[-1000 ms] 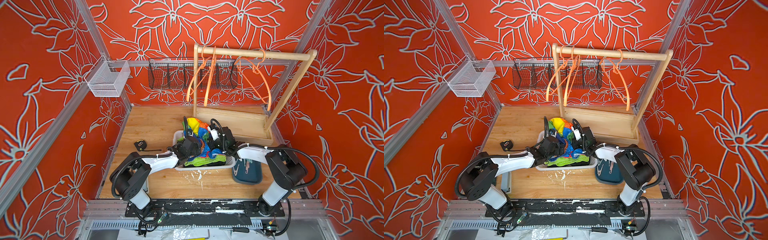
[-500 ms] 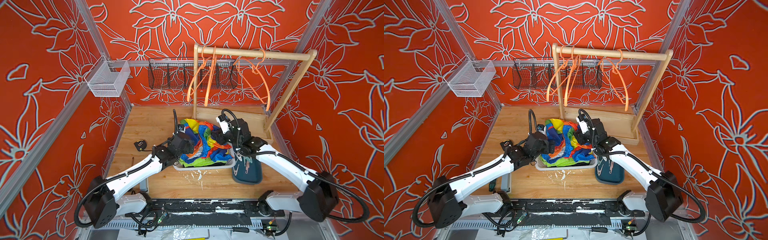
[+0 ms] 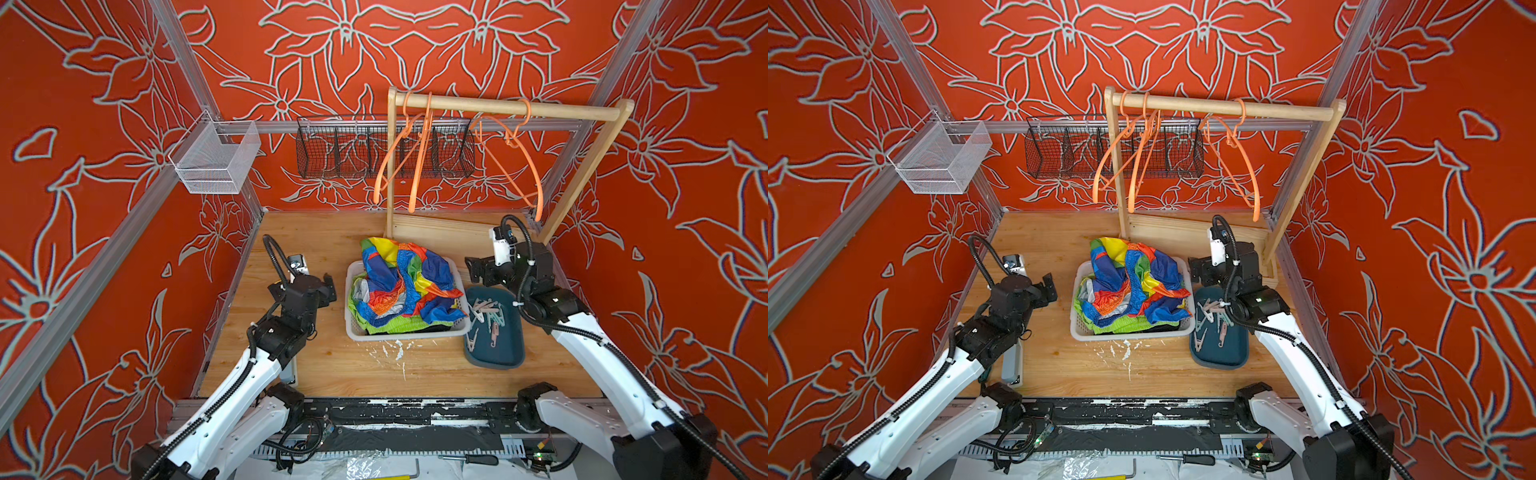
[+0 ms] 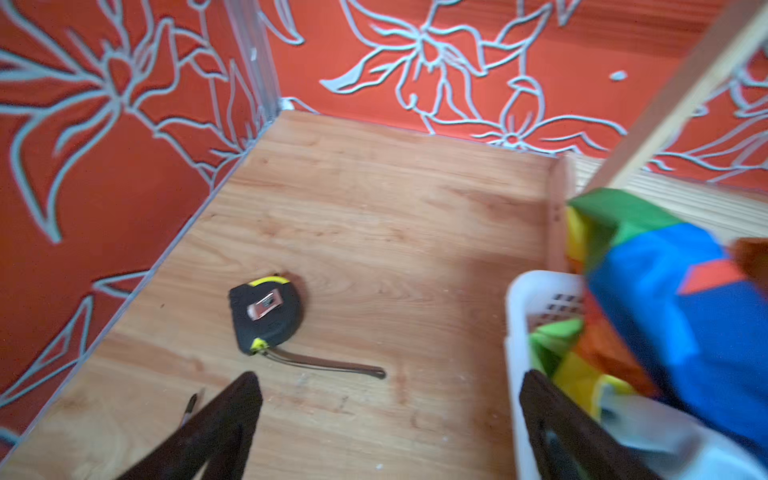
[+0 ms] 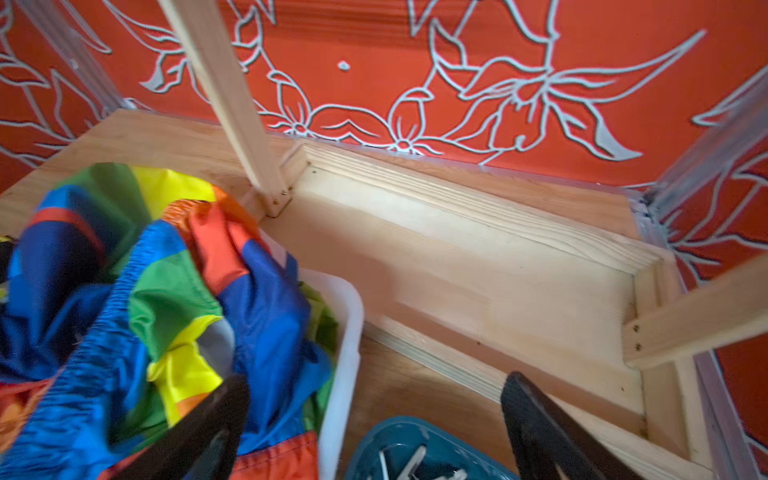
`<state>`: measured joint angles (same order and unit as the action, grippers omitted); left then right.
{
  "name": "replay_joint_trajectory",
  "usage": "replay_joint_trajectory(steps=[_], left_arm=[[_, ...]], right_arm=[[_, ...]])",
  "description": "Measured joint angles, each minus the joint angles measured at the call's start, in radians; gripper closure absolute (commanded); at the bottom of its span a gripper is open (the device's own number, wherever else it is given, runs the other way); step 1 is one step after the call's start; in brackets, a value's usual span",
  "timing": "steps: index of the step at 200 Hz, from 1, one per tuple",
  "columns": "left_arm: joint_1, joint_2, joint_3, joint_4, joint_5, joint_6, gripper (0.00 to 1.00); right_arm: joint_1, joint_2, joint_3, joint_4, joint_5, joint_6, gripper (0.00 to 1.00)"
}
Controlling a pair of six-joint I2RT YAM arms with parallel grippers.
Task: Remove the clothespins securing shorts to the hanger
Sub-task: Reset both arms
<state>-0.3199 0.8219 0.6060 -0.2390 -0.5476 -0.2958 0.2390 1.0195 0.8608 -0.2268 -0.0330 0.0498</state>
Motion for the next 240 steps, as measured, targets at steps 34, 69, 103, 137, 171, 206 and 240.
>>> replay_joint_trajectory(steps=[34,69,103,137,171,206,240], left_arm=[[0.070,0.069,-0.135,0.142,0.004,0.035,0.03],[0.165,0.117,-0.221,0.308,0.049,0.083,0.03],[0.237,0.192,-0.268,0.439,0.101,0.115,0.03],[0.255,0.269,-0.269,0.523,0.120,0.144,0.03],[0.275,0.330,-0.325,0.697,0.164,0.166,0.03],[0.275,0.381,-0.340,0.781,0.222,0.195,0.03],[0.275,0.462,-0.324,0.827,0.287,0.230,0.03]], right_arm=[[-0.078,0.023,-0.142,0.111,0.057,0.015,0.03],[-0.153,0.056,-0.269,0.267,0.119,0.016,0.03],[-0.200,0.173,-0.327,0.420,0.158,0.013,0.03],[-0.205,0.247,-0.410,0.591,0.171,0.001,0.03],[-0.205,0.275,-0.496,0.763,0.157,-0.021,0.03],[-0.205,0.336,-0.521,0.905,0.095,-0.050,0.03],[-0.205,0.369,-0.539,0.993,0.056,-0.071,0.03]])
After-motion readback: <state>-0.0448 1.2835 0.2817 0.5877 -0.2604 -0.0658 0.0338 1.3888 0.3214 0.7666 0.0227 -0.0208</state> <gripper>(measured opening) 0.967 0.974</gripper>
